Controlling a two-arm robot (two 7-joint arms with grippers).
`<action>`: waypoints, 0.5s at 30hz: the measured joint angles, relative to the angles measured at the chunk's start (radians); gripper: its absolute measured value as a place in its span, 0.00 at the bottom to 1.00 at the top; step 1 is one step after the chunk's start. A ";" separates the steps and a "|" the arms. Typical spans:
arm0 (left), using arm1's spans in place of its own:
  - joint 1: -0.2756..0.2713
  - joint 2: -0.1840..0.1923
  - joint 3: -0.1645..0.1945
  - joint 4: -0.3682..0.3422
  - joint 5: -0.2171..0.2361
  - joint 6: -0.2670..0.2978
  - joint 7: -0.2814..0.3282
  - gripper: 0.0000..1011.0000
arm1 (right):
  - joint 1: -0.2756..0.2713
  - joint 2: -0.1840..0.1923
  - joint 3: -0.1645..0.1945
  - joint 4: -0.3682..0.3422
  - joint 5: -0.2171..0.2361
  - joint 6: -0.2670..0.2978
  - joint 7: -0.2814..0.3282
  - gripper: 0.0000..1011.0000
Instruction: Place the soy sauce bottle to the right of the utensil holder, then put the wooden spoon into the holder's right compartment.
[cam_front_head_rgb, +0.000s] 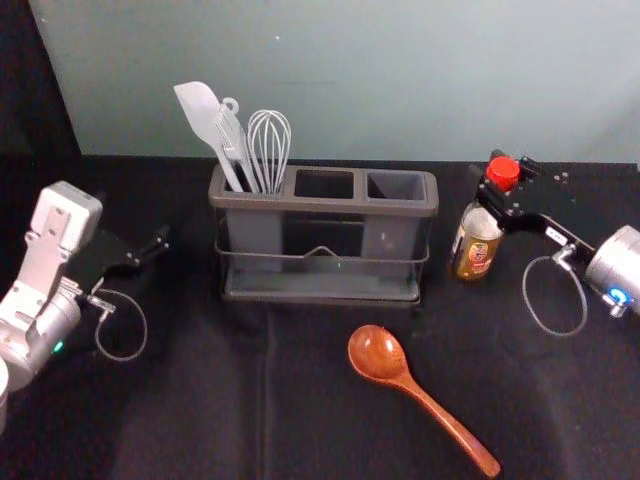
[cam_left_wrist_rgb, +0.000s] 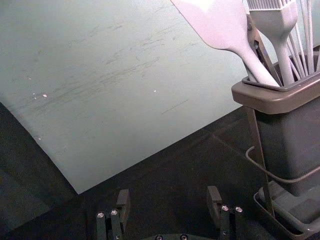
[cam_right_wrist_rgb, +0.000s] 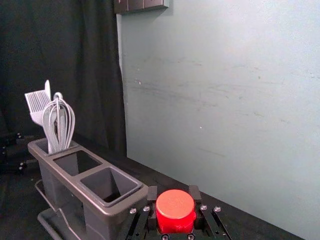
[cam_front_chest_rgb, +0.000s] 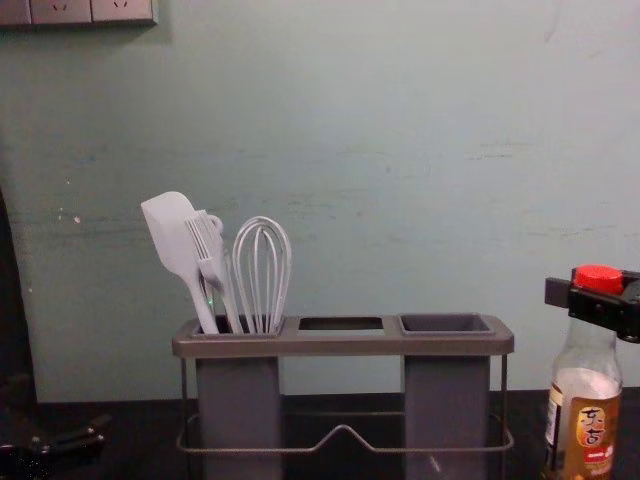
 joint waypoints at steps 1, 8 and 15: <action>0.000 0.000 0.000 0.000 0.000 0.000 0.000 0.99 | 0.004 -0.003 -0.001 0.006 -0.001 -0.005 0.004 0.37; 0.000 0.000 0.000 0.000 0.000 0.000 0.000 0.99 | 0.030 -0.026 -0.015 0.060 -0.014 -0.034 0.029 0.37; 0.000 0.000 0.000 0.000 0.000 0.000 0.000 0.99 | 0.043 -0.033 -0.024 0.089 -0.020 -0.055 0.053 0.37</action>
